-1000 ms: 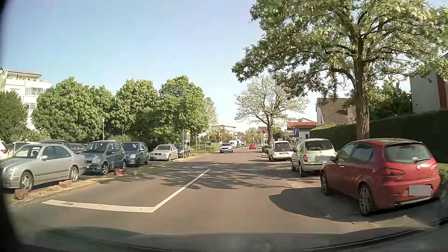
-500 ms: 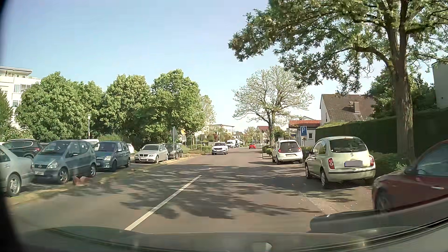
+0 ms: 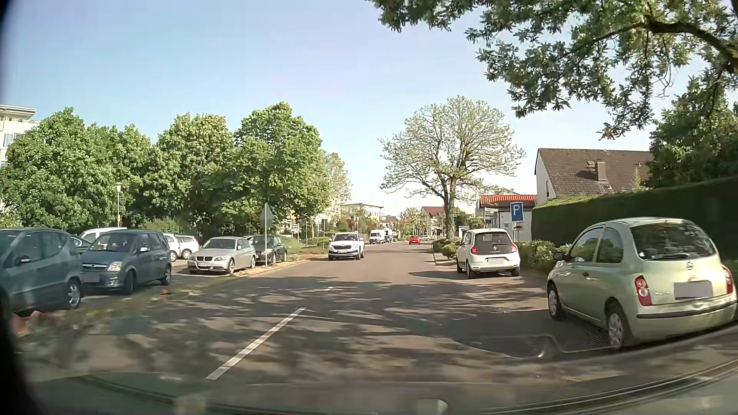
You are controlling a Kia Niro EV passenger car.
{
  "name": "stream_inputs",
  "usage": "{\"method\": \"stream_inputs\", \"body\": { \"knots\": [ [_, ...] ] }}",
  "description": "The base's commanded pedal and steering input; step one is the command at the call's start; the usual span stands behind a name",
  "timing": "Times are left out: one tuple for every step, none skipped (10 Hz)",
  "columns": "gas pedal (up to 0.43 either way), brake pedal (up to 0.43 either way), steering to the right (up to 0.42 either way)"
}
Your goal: Follow the waypoints while adhering to traffic rules and regulations
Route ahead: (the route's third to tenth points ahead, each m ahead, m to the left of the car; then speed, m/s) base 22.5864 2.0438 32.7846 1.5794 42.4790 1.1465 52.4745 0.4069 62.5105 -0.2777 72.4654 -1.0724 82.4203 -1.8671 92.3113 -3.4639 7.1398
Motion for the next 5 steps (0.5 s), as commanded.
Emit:
{"method": "stream_inputs", "body": {
  "knots": [
    [0.02,0.03,0.009],
    [0.02,0.024,0.009],
    [0.02,0.03,0.009],
    [0.02,0.03,0.009],
    [0.02,0.03,0.009]
  ]
}}
